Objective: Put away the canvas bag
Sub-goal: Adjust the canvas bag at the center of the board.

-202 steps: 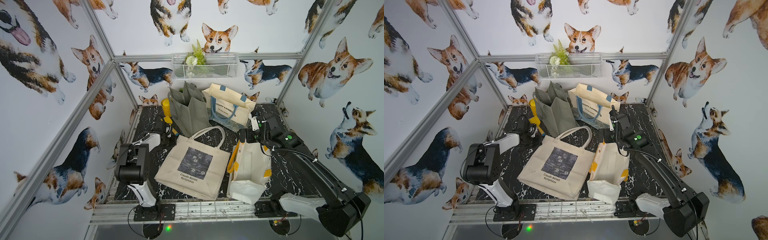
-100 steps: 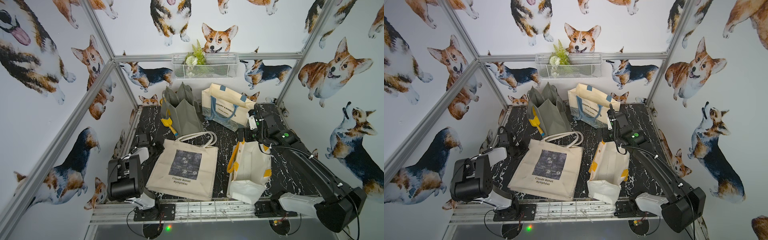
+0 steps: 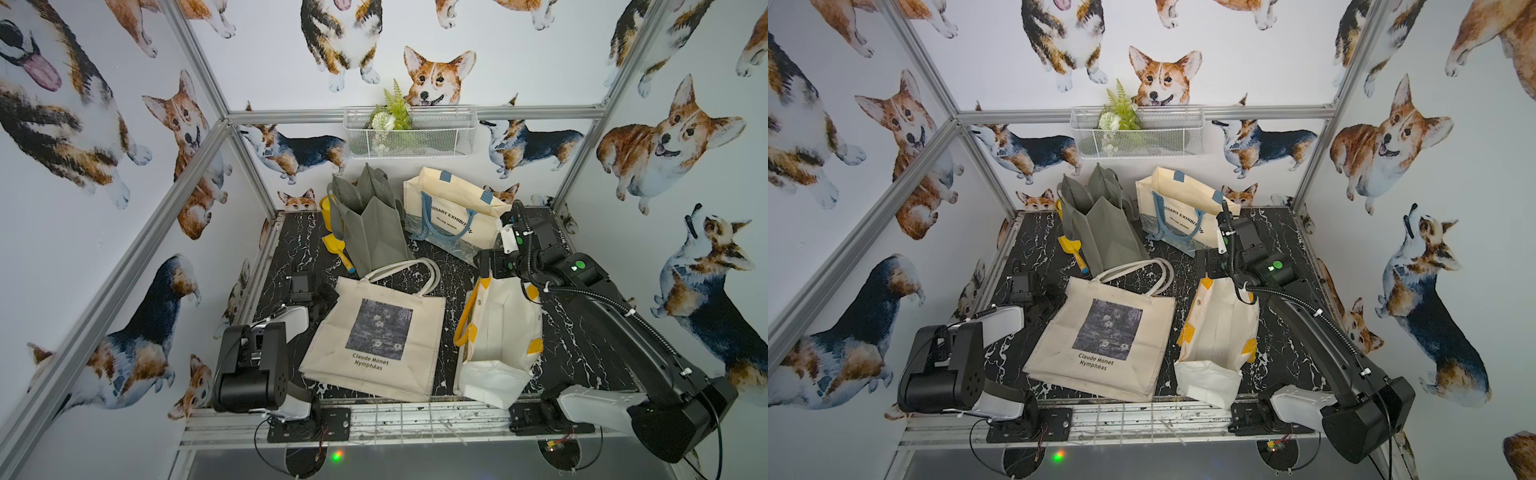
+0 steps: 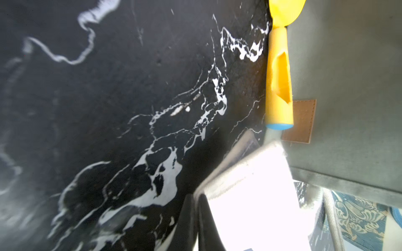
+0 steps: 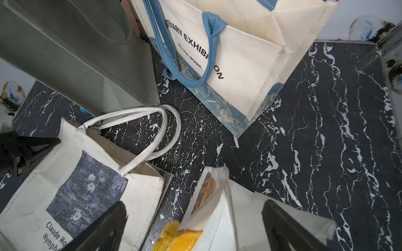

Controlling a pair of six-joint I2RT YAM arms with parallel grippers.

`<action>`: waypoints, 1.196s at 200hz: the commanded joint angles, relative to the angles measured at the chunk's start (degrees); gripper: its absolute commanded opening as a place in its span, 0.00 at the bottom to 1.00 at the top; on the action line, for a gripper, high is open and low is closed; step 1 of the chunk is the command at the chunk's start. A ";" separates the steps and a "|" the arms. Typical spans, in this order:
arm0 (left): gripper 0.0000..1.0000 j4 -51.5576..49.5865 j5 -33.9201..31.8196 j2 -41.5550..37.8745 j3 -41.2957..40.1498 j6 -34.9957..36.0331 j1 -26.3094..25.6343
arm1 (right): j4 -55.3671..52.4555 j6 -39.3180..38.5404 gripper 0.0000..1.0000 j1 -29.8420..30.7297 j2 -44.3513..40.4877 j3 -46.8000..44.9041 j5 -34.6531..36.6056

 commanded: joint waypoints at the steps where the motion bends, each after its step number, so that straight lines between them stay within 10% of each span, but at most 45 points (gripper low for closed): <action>1: 0.12 -2.70 -2.17 -1.36 1.79 1.67 -0.08 | -6.09 1.23 1.00 -0.30 -0.22 2.58 1.79; 27: 0.42 -6.39 -1.95 -4.35 3.88 7.73 -0.67 | -12.00 1.99 1.00 -0.98 -0.69 5.56 2.78; 63: 0.58 -12.78 -2.47 -11.25 5.59 16.33 -1.60 | -15.70 2.58 1.00 -3.13 -3.37 5.51 3.08; 147: 0.66 -20.33 -11.09 -30.03 7.50 30.36 -20.49 | -26.21 5.35 1.00 -5.01 -9.96 6.91 6.73; 239: 0.67 -18.92 -7.46 -22.05 19.95 39.57 -42.02 | -31.33 10.15 1.00 -5.09 -14.46 4.20 3.40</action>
